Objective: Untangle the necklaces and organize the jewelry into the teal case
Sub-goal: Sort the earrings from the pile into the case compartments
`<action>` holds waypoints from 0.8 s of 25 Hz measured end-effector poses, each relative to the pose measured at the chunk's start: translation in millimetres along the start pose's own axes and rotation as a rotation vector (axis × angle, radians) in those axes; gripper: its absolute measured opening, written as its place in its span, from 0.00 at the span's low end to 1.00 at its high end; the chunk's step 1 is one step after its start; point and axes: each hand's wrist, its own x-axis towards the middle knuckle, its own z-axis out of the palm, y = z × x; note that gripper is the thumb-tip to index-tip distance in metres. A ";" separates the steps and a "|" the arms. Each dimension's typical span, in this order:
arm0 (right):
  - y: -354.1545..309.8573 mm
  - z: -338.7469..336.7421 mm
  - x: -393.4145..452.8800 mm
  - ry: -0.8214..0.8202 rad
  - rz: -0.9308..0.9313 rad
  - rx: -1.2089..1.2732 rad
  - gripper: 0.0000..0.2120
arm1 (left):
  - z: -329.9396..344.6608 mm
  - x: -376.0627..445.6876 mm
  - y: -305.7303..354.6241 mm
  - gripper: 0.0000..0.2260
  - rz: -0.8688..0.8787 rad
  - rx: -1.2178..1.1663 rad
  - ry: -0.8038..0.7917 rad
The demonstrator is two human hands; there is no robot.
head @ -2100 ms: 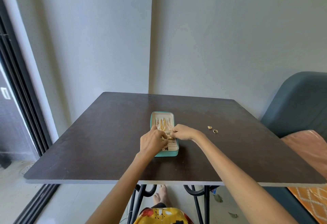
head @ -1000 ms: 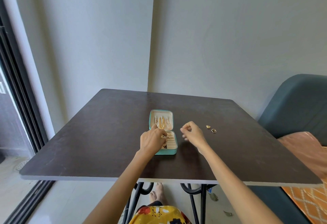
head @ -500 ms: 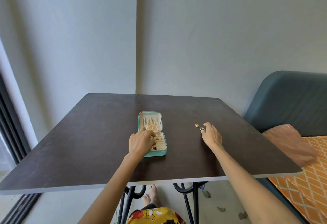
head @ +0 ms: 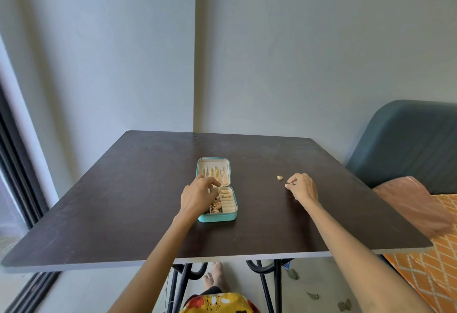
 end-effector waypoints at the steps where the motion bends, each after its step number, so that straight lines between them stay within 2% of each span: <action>1: -0.8 -1.2 -1.6 0.014 -0.001 0.049 0.02 | 0.3 -0.9 2.5 0.07 0.008 0.004 -0.020; 5: -31.0 -1.6 -21.7 0.038 -0.115 0.336 0.01 | -1.4 -2.4 9.2 0.08 0.038 0.021 -0.042; 9: -74.7 6.0 -60.2 -0.061 -0.248 0.632 0.04 | -7.1 -3.0 -1.0 0.11 0.034 0.096 0.039; 11: -91.0 15.3 -77.6 -0.167 -0.309 0.630 0.03 | -7.0 -7.1 -8.7 0.13 0.033 0.110 0.071; 13: -104.2 27.6 -91.9 -0.197 -0.398 0.532 0.02 | -6.3 -11.1 -13.8 0.16 0.072 0.147 0.040; 16: -116.1 43.0 -104.7 -0.104 -0.478 0.390 0.03 | -3.3 -17.7 -15.1 0.14 0.175 0.189 -0.007; 20: -112.6 52.6 -107.8 0.007 -0.420 0.435 0.04 | 3.0 -24.1 -16.0 0.14 0.253 0.220 0.001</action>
